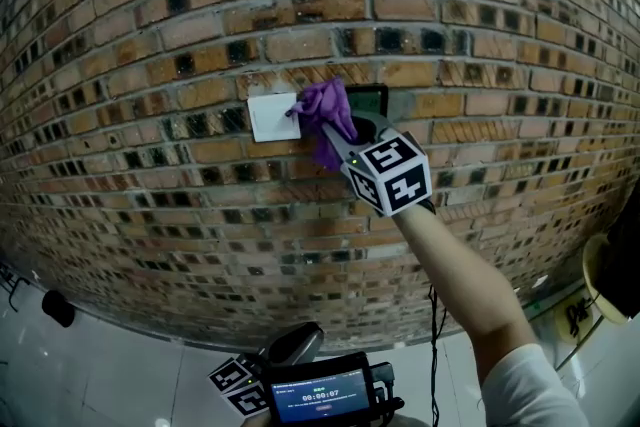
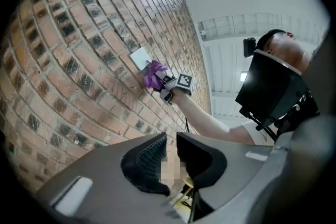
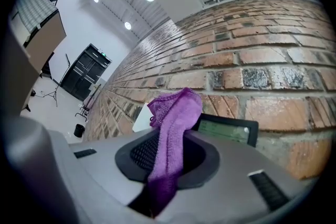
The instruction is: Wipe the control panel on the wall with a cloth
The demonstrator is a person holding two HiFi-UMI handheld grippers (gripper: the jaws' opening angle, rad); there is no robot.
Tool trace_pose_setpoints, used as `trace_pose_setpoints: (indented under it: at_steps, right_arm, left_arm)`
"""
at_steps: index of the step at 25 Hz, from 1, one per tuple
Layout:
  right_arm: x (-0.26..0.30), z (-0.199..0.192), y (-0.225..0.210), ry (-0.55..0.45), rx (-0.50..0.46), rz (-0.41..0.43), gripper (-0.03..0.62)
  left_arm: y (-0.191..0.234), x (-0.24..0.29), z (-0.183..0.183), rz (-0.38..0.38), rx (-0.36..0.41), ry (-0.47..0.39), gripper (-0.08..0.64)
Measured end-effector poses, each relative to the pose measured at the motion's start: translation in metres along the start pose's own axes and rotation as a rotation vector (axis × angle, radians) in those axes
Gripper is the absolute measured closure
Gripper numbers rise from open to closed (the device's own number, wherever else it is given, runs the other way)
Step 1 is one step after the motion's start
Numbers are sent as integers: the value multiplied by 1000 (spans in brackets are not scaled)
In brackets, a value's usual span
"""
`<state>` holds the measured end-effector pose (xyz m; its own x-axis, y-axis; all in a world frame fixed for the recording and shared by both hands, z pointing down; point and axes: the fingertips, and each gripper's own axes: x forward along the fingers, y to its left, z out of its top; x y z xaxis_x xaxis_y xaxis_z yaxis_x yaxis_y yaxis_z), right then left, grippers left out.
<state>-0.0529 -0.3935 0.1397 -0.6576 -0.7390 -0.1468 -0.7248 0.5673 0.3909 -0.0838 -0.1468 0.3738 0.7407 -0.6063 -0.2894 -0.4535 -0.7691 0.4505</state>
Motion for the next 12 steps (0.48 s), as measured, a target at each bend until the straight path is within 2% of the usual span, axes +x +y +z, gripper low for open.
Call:
trace_pose_setpoints:
  at_steps: [12]
  right_arm:
    - [-25,-3,-24,9,-20,-38,514]
  left_arm:
    - [-8,12,-7,-32,-9,16,511]
